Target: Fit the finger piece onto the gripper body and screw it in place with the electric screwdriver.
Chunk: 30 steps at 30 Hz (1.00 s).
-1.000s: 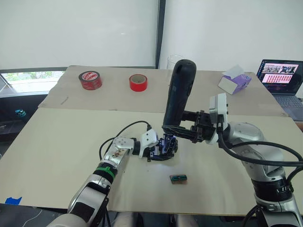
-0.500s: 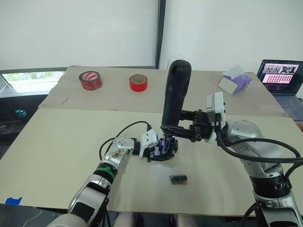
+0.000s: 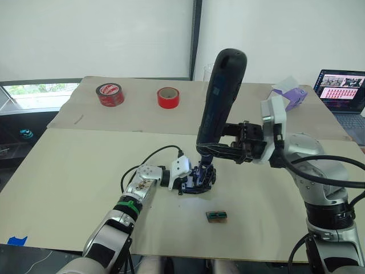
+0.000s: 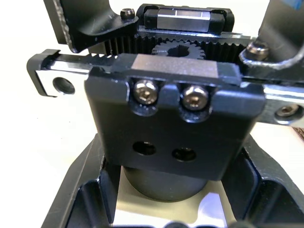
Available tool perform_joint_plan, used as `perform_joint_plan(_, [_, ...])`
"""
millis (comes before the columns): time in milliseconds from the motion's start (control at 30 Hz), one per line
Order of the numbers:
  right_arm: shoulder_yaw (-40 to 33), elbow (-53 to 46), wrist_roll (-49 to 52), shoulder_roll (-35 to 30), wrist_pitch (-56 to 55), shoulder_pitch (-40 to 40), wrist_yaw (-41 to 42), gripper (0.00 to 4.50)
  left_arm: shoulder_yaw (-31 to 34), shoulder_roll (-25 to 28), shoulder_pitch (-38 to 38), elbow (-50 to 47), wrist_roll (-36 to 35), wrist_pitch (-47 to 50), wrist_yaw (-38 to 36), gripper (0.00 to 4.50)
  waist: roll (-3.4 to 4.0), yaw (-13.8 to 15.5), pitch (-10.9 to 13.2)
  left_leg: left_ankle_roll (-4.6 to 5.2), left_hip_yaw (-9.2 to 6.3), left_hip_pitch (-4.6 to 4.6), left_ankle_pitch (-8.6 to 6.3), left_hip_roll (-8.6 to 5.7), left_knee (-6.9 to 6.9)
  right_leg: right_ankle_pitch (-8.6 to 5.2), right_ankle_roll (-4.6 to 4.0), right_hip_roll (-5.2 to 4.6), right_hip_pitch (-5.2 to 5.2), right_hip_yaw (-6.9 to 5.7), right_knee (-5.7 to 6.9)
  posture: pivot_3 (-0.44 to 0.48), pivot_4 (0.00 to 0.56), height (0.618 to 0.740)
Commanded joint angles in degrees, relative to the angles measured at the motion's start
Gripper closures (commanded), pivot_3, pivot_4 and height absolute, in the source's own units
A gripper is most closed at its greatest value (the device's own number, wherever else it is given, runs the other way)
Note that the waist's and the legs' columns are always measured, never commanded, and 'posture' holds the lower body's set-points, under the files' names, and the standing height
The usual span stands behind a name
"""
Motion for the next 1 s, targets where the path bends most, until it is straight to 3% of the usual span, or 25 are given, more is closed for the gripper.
perform_joint_plan(33, [-3.85,-2.86,3.01,-1.14,-1.57,-1.60,1.23,2.58,-1.12,0.53,1.07,2.93,2.26,1.02,0.59,2.15,0.00,0.00,0.01,0.00,0.00,0.00,0.00,0.00,0.00,0.00,0.00,0.00,0.00,-0.01,0.00,0.000,0.150,0.740])
perform_joint_plan(133, [-5.12,-4.65,5.19,-1.93,-0.45,-1.92,0.84,2.58,-0.65,0.52,1.01,2.84,1.83,2.33,1.04,2.15,0.00,0.01,0.01,0.00,-0.01,0.00,0.00,0.01,0.00,0.00,0.01,0.00,0.00,-0.02,0.01,0.000,0.150,0.740])
perform_joint_plan(167, [-5.51,-5.12,5.84,-2.16,-0.15,-2.02,0.61,2.58,-0.41,0.54,1.02,2.72,1.75,2.68,1.47,1.10,0.00,0.00,0.01,0.00,-0.01,0.00,0.00,0.00,0.00,0.00,0.01,0.00,-0.01,-0.01,0.01,0.000,0.150,0.740])
perform_joint_plan(233, [-7.29,-6.21,8.03,-2.76,0.62,-2.70,-1.11,2.58,0.35,1.25,1.23,2.53,1.34,1.30,1.41,0.18,0.00,0.02,0.02,0.00,-0.01,0.01,0.00,0.00,0.00,0.01,0.01,-0.01,0.00,-0.02,0.01,0.000,0.150,0.740])
perform_joint_plan(267, [-8.14,-6.60,8.80,-3.06,0.73,-2.92,-2.01,2.58,0.69,1.84,1.38,2.55,1.17,0.84,1.14,0.04,-0.01,0.02,0.03,0.00,-0.01,0.00,0.00,0.00,0.00,0.01,0.02,-0.02,0.00,-0.02,0.02,0.000,0.150,0.740])
perform_joint_plan(400, [-14.24,-9.22,12.14,-7.07,2.24,-0.29,-4.65,2.58,2.60,6.45,3.86,-0.09,-1.10,-2.48,-3.18,0.04,-0.05,-0.40,0.09,-0.02,0.02,0.03,0.01,0.02,-0.01,0.06,-0.03,-0.22,-0.04,-0.21,0.02,0.000,0.150,0.740])
perform_joint_plan(567, [-23.65,-12.34,13.51,-12.68,2.83,10.00,-6.31,2.58,6.50,12.91,8.26,-5.47,-6.35,-3.74,-8.60,0.04,0.00,-0.94,0.14,-0.19,-0.01,0.08,0.09,0.11,-0.25,0.01,-0.15,-0.32,-0.09,-0.56,0.01,0.000,0.150,0.740])
perform_joint_plan(667, [-33.74,-12.26,10.33,-13.70,0.75,23.11,-4.34,2.58,11.61,18.61,12.51,-9.46,-12.03,-4.16,-13.38,0.04,0.13,-0.67,0.26,-0.24,-0.02,0.03,0.12,0.14,-0.27,-0.02,-0.19,-0.33,-0.11,-0.69,0.04,0.000,0.150,0.740])
perform_joint_plan(800, [-41.56,-12.38,7.08,-11.95,-3.05,36.70,-0.19,2.58,15.09,23.35,16.74,-12.39,-14.93,-4.66,-15.88,0.04,0.31,0.02,0.48,-0.18,-0.05,-0.10,0.09,0.10,-0.16,-0.03,-0.16,-0.39,-0.12,-0.85,0.01,0.000,0.150,0.740])
perform_joint_plan(900, [-42.86,-13.22,4.98,-9.69,-6.32,42.98,1.39,2.58,15.98,24.97,20.17,-16.98,-15.65,-3.83,-15.45,0.04,0.39,0.29,0.55,-0.15,-0.13,-0.11,0.07,0.08,-0.12,-0.07,-0.07,-0.40,-0.05,-0.93,-0.05,0.000,0.150,0.740])
perform_joint_plan(1000, [-40.47,-15.22,5.18,-8.44,-7.76,43.33,0.03,2.58,14.65,25.40,23.91,-24.10,-15.73,-1.33,-15.19,0.04,0.50,0.19,0.84,-0.24,-0.08,-0.15,0.01,0.01,-0.10,-0.24,0.17,-0.51,-0.05,-0.98,-0.14,0.000,0.150,0.740])
